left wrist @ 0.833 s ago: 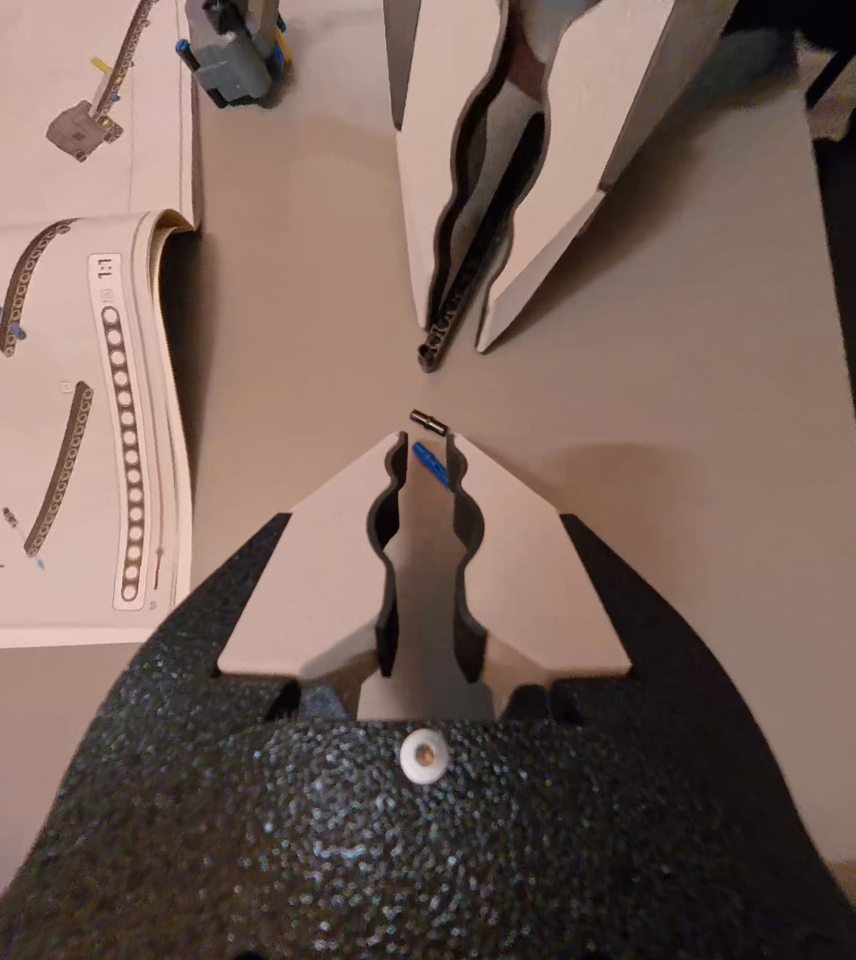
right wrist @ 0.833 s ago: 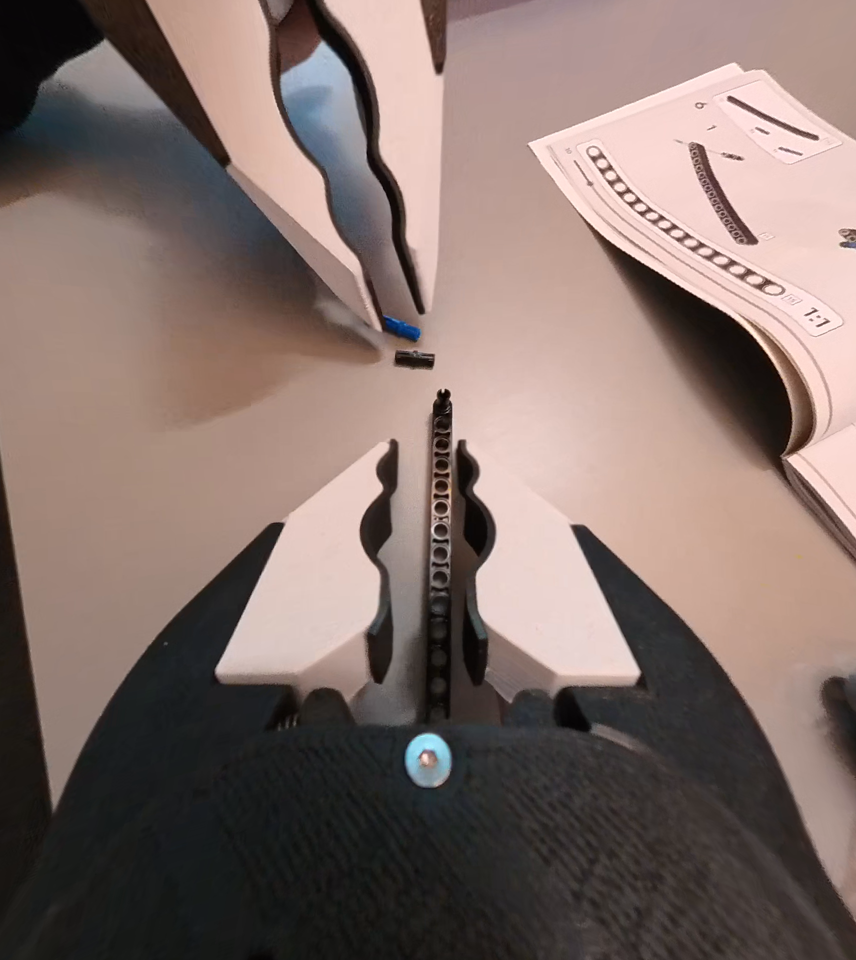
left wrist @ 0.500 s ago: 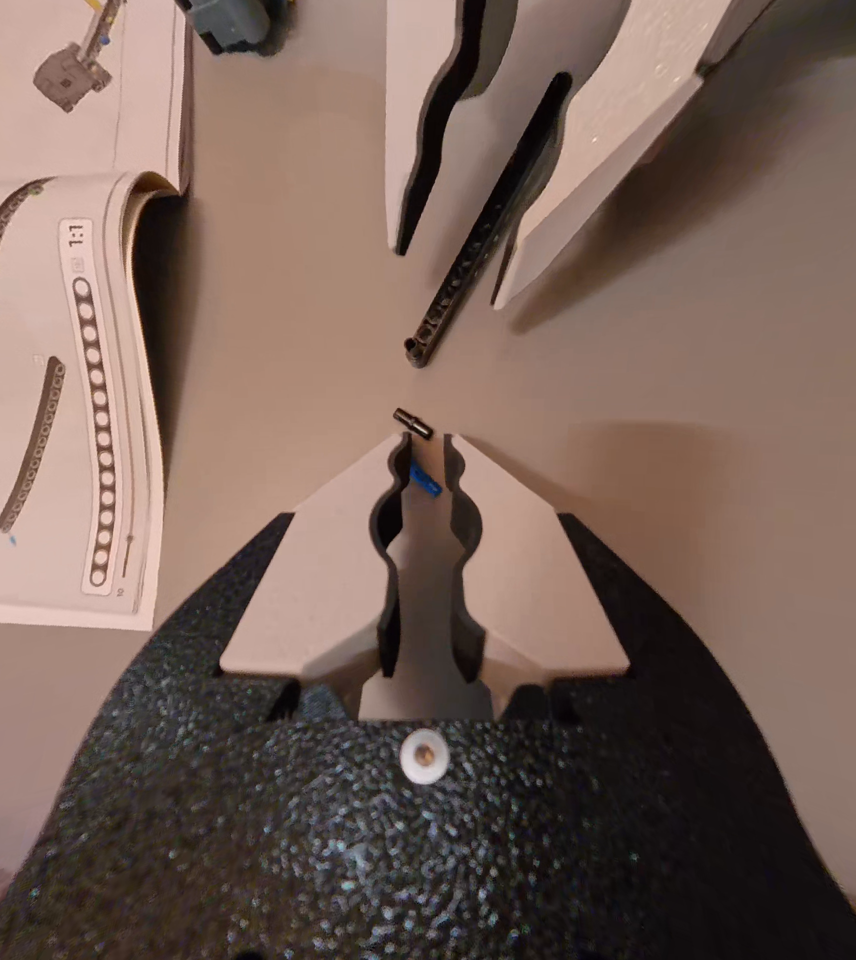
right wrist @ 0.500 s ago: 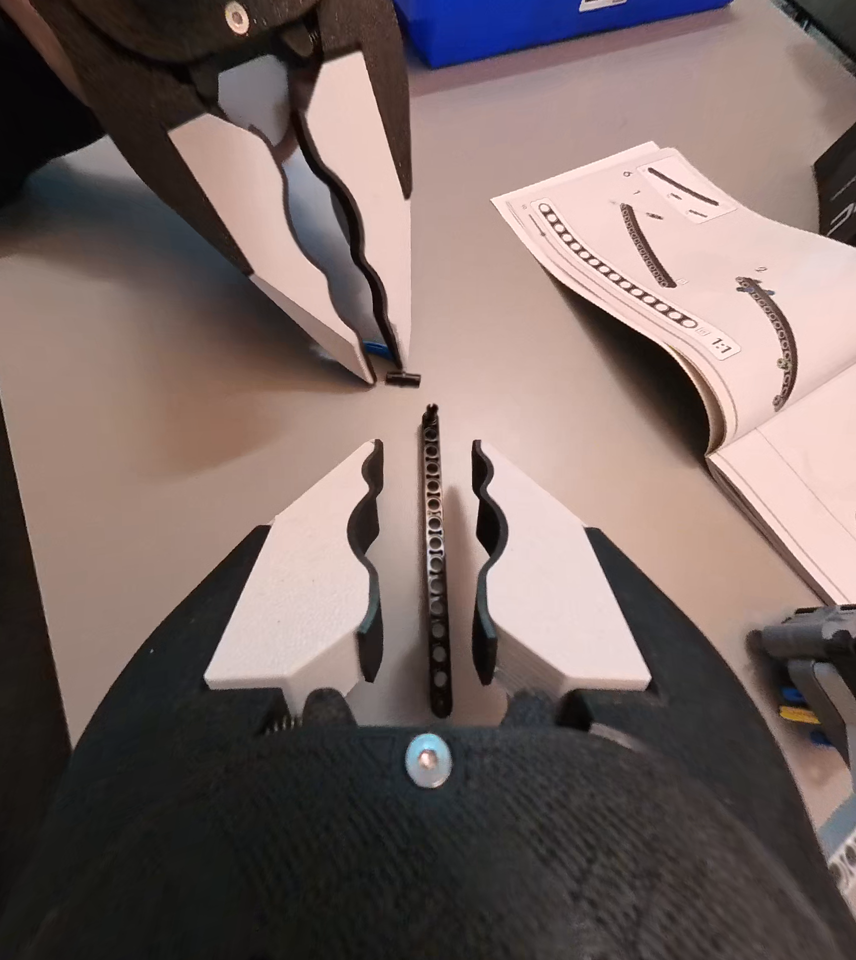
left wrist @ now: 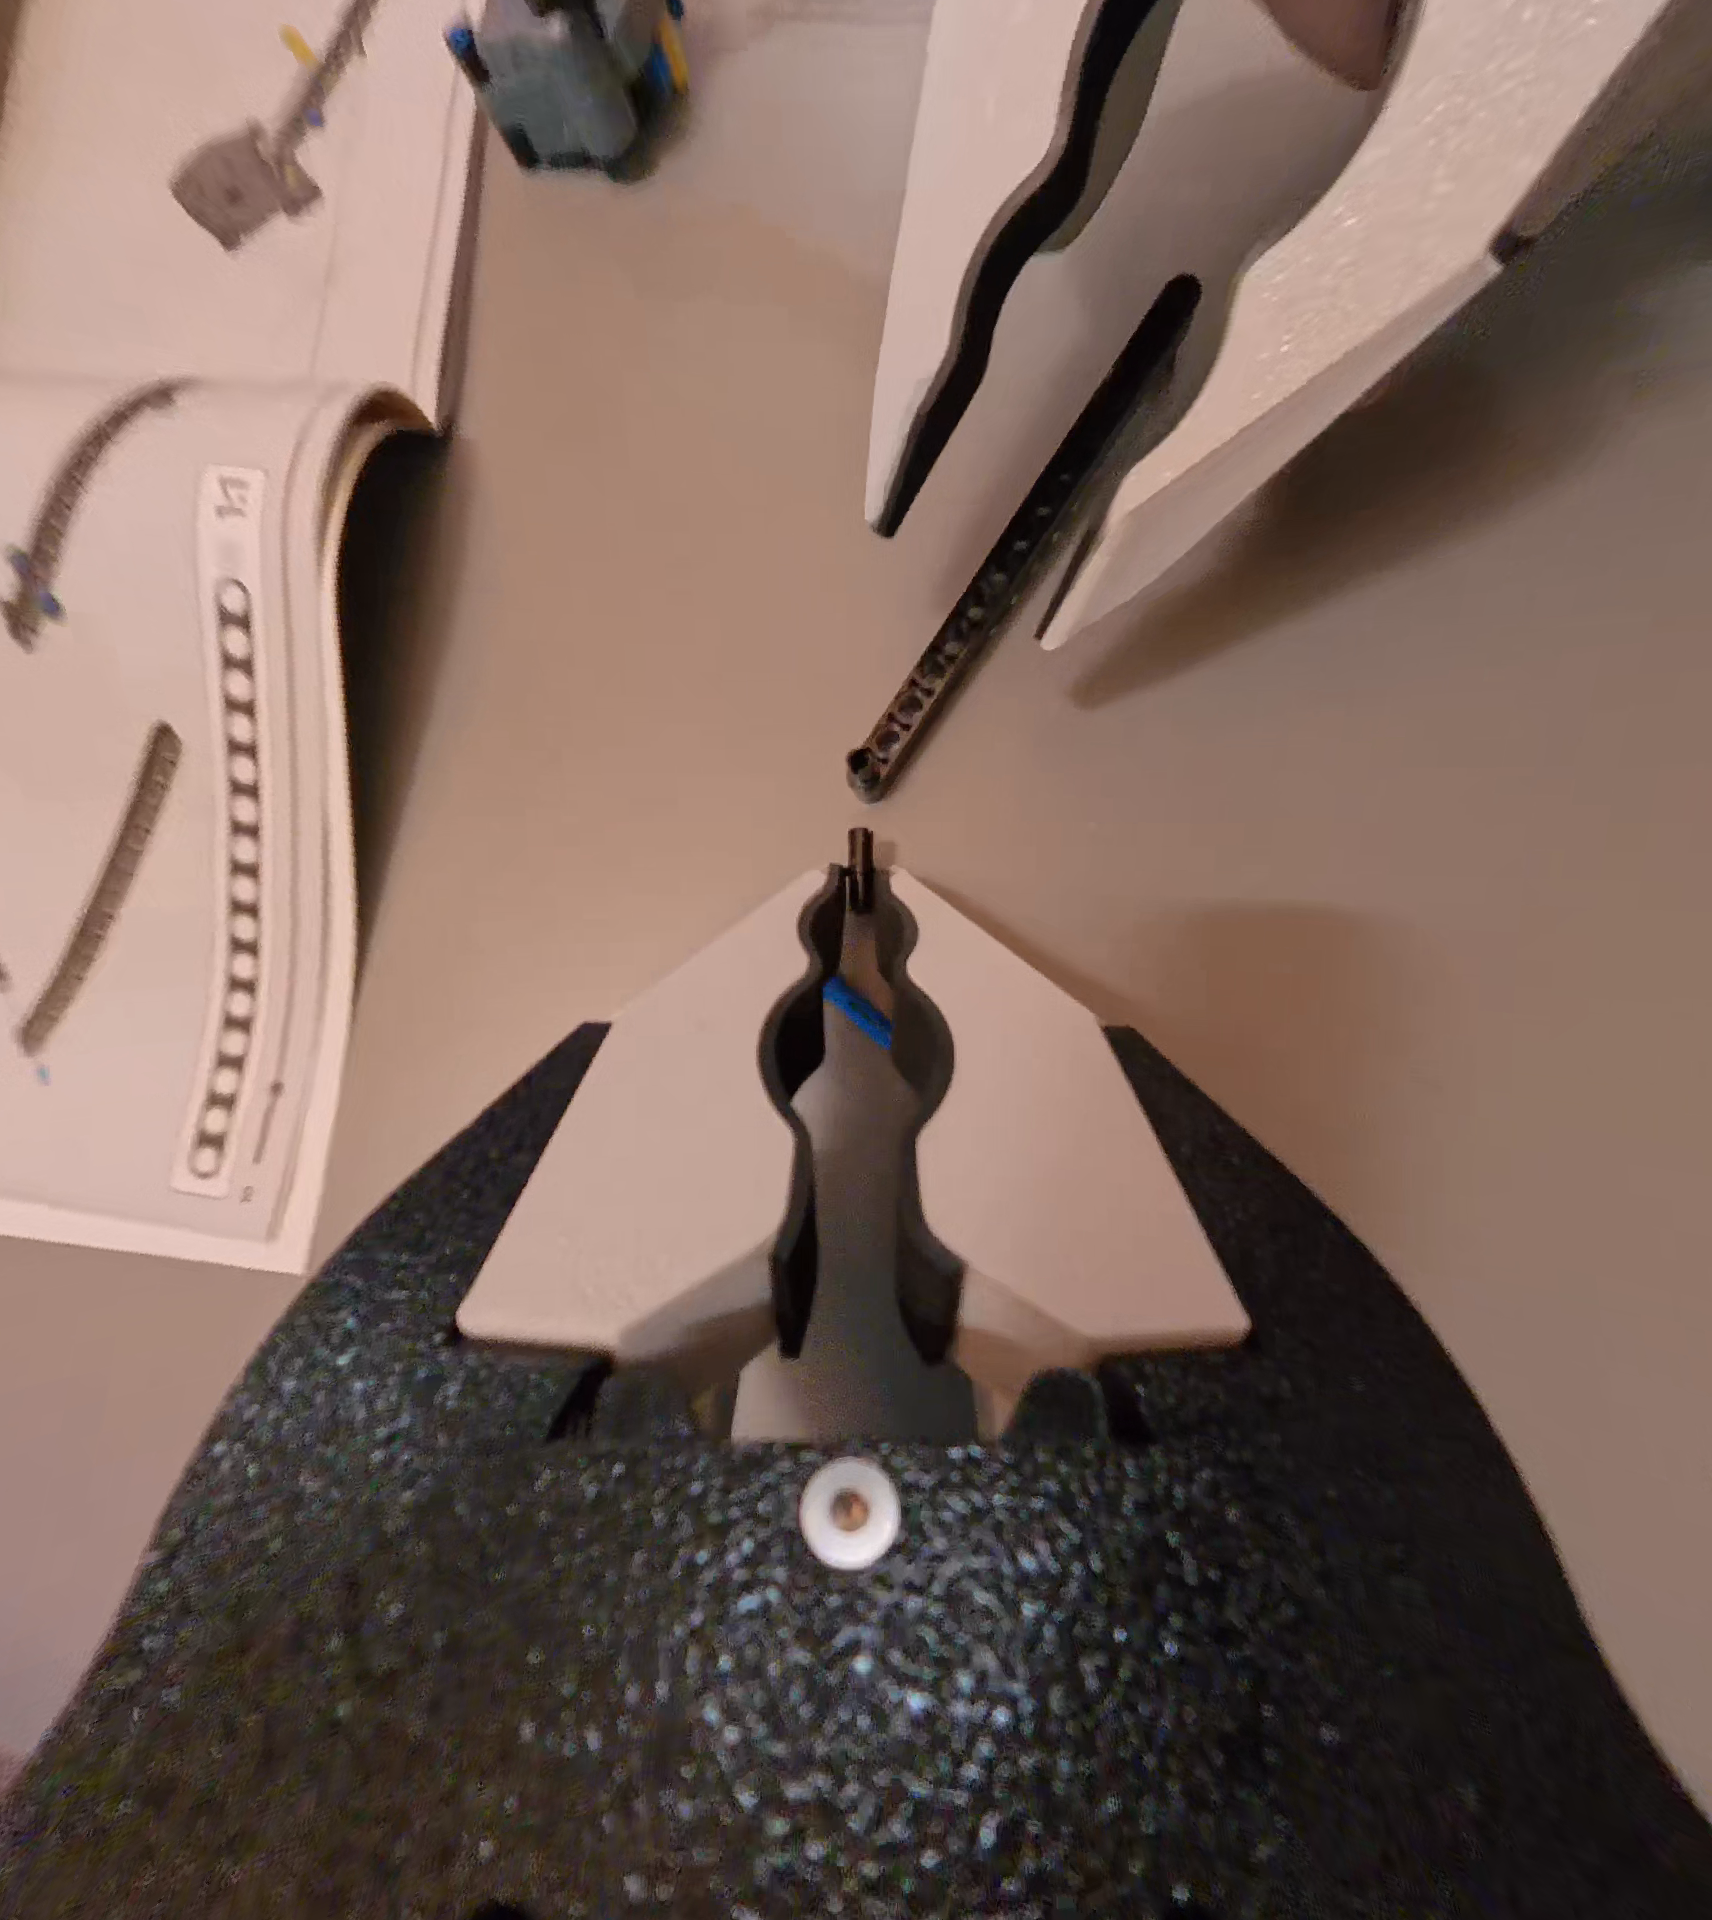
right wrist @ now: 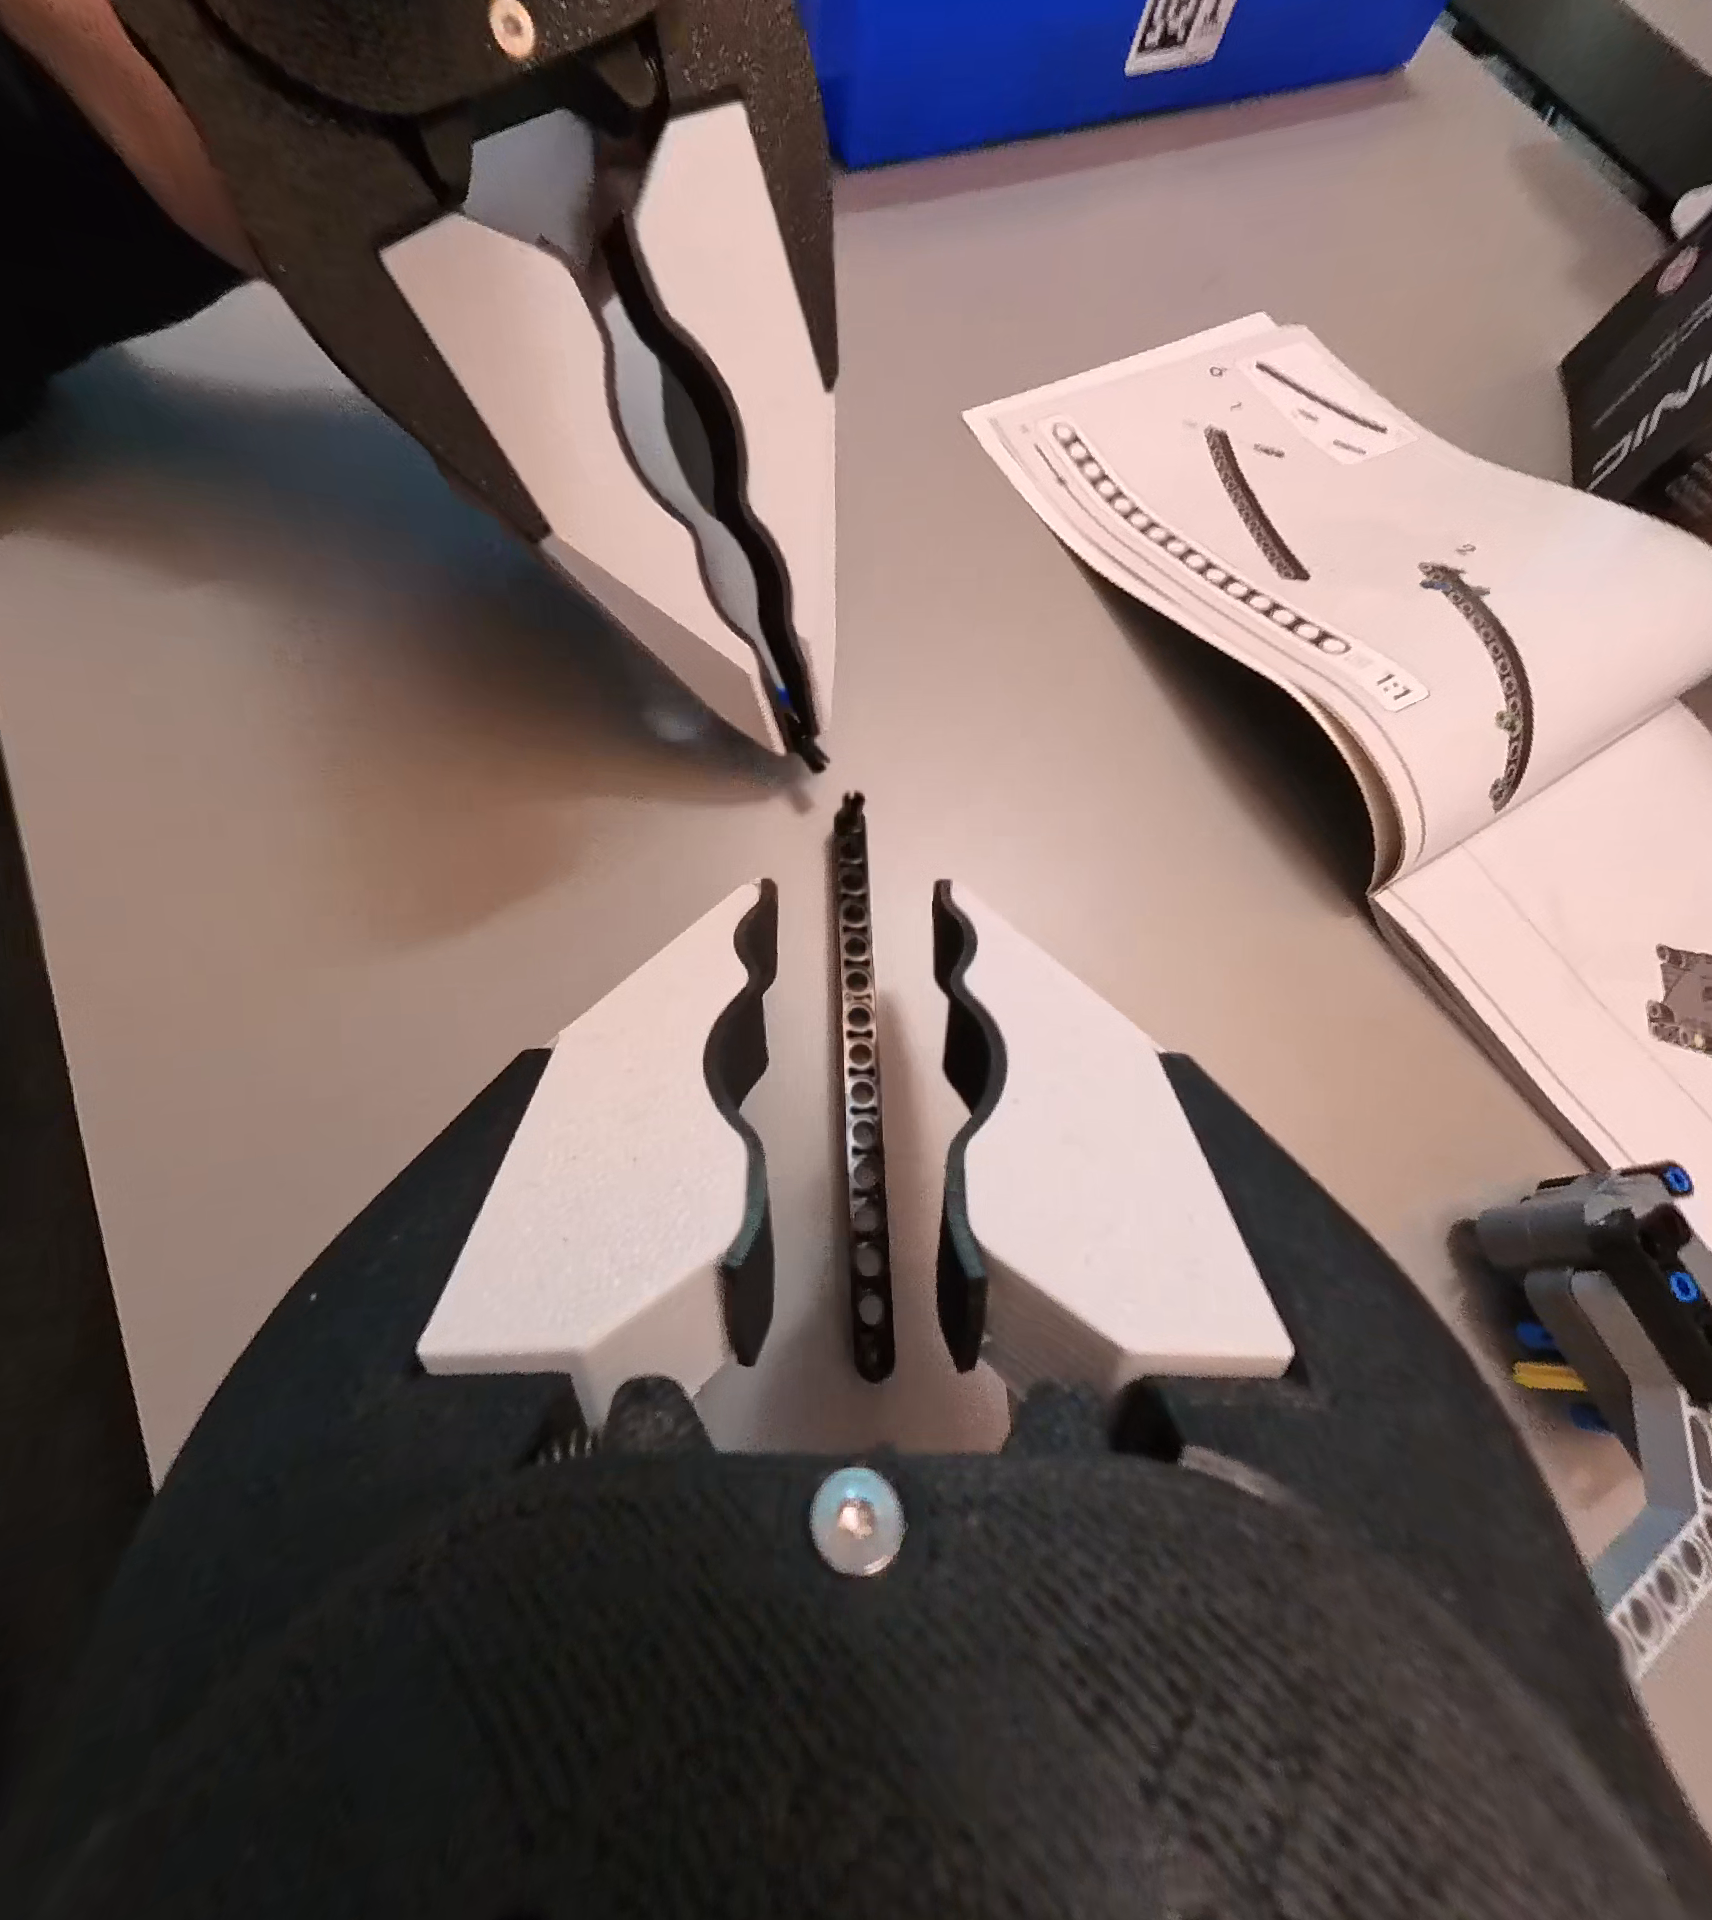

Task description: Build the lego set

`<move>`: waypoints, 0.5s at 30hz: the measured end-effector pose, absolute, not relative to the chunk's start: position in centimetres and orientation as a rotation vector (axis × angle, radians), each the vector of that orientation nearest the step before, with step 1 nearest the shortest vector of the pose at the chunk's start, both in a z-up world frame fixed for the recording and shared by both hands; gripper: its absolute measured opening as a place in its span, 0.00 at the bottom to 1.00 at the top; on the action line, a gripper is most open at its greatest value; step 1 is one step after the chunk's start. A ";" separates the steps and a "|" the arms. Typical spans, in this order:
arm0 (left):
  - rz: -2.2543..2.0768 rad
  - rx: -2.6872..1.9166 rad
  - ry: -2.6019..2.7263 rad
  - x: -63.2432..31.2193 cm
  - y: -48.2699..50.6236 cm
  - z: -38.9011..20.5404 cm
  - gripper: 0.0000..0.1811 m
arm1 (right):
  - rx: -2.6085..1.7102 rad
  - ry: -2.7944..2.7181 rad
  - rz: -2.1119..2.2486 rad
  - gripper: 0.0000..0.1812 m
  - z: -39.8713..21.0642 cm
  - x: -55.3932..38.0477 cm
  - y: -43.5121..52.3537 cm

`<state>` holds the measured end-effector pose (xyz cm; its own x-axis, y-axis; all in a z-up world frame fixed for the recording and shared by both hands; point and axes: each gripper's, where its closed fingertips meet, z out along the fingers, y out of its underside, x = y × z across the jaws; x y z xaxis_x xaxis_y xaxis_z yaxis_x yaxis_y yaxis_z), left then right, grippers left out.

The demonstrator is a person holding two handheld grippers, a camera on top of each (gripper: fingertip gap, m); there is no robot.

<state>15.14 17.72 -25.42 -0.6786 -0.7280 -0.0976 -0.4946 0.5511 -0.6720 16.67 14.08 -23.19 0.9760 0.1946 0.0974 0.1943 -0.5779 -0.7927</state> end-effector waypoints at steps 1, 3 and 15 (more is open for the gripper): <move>-0.886 -0.952 2.402 15.2 17.6 -24.7 0.01 | -2.179 -0.277 -0.003 0.14 -22.8 16.3 14.2; -0.908 -0.785 2.355 15.1 16.7 -22.8 0.01 | -2.125 -0.265 0.040 0.14 -21.7 15.4 14.4; -0.775 -0.210 2.056 15.4 13.6 -17.2 0.01 | -1.737 0.137 0.739 0.08 -16.1 13.7 13.6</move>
<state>15.39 13.60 -17.24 -0.5801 -0.4238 -0.6956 0.1406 0.7890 -0.5980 13.68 13.64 -16.07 0.7926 0.2826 -0.5403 -0.4579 -0.3093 -0.8335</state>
